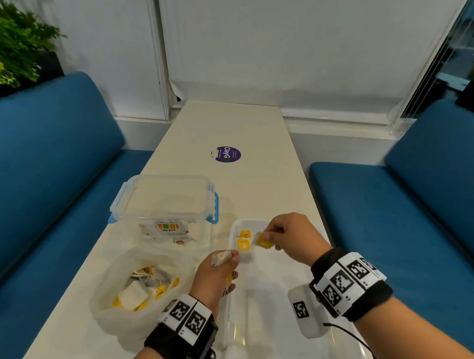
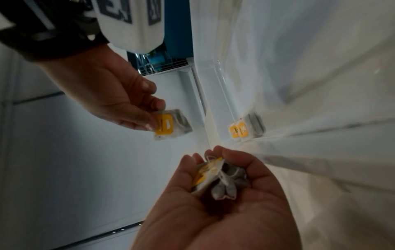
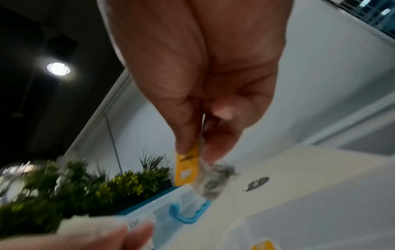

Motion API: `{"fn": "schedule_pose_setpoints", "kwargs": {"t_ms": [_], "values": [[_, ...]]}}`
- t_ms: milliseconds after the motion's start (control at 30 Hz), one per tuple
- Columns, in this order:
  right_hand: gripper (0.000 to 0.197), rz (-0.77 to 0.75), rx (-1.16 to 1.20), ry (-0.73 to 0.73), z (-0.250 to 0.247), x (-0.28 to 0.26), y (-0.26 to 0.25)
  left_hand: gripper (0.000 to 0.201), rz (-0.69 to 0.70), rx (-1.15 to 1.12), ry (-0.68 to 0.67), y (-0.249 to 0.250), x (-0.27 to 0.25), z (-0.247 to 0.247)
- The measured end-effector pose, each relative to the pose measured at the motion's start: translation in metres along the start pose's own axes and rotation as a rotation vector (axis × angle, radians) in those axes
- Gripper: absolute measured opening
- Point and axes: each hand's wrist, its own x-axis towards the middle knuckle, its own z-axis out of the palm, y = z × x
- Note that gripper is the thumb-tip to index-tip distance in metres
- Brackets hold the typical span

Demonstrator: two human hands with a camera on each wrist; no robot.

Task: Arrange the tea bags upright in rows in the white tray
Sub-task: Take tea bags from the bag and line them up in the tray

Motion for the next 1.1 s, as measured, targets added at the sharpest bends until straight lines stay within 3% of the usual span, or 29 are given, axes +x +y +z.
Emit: {"fn": "schedule_pose_setpoints", "kwargs": {"t_ms": [133,233,300,367,567,667,767,867,1000,1100], "values": [[0.013,-0.09,-0.095,-0.147,0.0,-0.001,-0.009,0.017,0.155,0.188,-0.099,0.006,0.002,0.001],[0.013,-0.122,0.075,-0.188,0.002,-0.002,-0.015,0.023,0.172,0.327,-0.186,0.01,0.004,0.006],[0.025,-0.075,0.235,-0.178,0.003,0.0,-0.013,0.018,0.161,0.296,-0.167,0.011,0.004,0.008],[0.037,-0.024,0.253,-0.204,0.005,0.001,-0.008,0.021,0.146,0.213,-0.147,0.011,0.002,0.007],[0.03,0.02,0.082,-0.351,0.017,-0.006,0.008,0.004,0.054,-0.024,-0.054,0.01,0.003,0.004],[0.03,0.024,0.15,-0.286,0.014,-0.006,0.01,0.004,0.063,-0.015,-0.038,0.011,0.006,0.003],[0.012,0.052,0.404,-0.209,0.01,-0.004,0.007,0.014,0.098,0.069,-0.1,0.011,0.004,0.006],[0.008,0.015,0.402,-0.142,0.014,-0.001,0.003,0.021,0.099,0.145,-0.147,0.01,0.001,0.01],[0.011,0.087,0.541,-0.039,0.009,0.003,0.008,0.008,0.083,0.146,-0.011,0.007,0.004,0.004],[0.018,0.131,0.46,-0.028,0.006,0.008,0.017,0.006,0.051,0.095,0.031,0.008,0.006,-0.005]]}}
